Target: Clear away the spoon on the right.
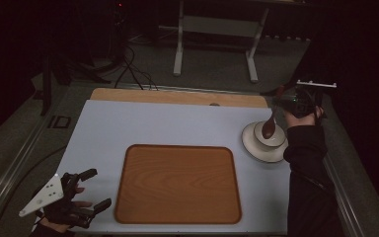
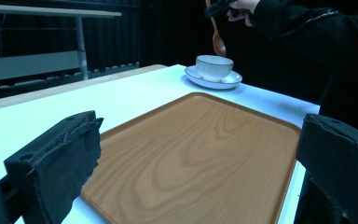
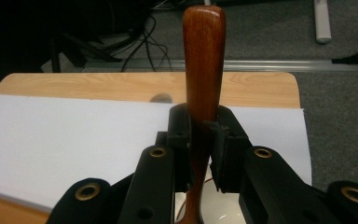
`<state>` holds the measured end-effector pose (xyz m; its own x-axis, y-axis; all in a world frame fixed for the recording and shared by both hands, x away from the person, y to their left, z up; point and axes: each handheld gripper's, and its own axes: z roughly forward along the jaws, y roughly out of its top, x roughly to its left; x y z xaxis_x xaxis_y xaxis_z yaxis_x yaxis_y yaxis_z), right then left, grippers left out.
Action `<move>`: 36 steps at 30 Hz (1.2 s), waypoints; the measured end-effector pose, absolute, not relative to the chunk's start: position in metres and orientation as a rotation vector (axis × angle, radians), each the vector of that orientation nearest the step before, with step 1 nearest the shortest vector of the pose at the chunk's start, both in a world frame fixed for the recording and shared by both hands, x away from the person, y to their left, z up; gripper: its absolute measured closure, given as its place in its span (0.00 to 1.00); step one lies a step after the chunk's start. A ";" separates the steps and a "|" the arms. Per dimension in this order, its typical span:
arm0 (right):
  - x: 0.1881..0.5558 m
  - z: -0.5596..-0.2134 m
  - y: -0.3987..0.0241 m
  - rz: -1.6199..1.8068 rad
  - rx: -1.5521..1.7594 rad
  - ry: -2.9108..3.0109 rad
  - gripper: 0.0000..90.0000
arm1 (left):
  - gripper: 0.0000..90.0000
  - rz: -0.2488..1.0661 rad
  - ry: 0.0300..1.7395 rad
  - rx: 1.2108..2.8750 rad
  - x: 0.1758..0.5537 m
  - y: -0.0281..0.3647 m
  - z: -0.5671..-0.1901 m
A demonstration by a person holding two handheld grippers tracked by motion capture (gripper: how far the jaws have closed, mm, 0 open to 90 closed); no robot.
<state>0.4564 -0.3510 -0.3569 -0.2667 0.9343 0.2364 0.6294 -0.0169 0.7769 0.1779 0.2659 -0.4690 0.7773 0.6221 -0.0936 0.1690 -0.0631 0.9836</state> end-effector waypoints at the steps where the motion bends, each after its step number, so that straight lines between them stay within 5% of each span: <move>1: 0.454 -0.354 -0.350 1.179 1.620 1.919 0.88 | 0.00 0.418 0.642 1.620 0.178 0.266 -0.469; 19: 0.398 -0.304 -0.317 1.302 1.422 2.069 0.90 | 0.00 0.421 0.641 1.616 0.177 0.265 -0.468; 36: 0.360 -0.307 -0.283 1.409 1.295 2.237 0.95 | 0.00 0.418 0.641 1.615 0.178 0.266 -0.469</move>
<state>0.3595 -0.2833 -0.3075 -0.5973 0.7562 0.2674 0.5677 0.1631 0.8069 0.1776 0.2657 -0.4688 0.7775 0.6219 -0.0936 0.1652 -0.0584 0.9845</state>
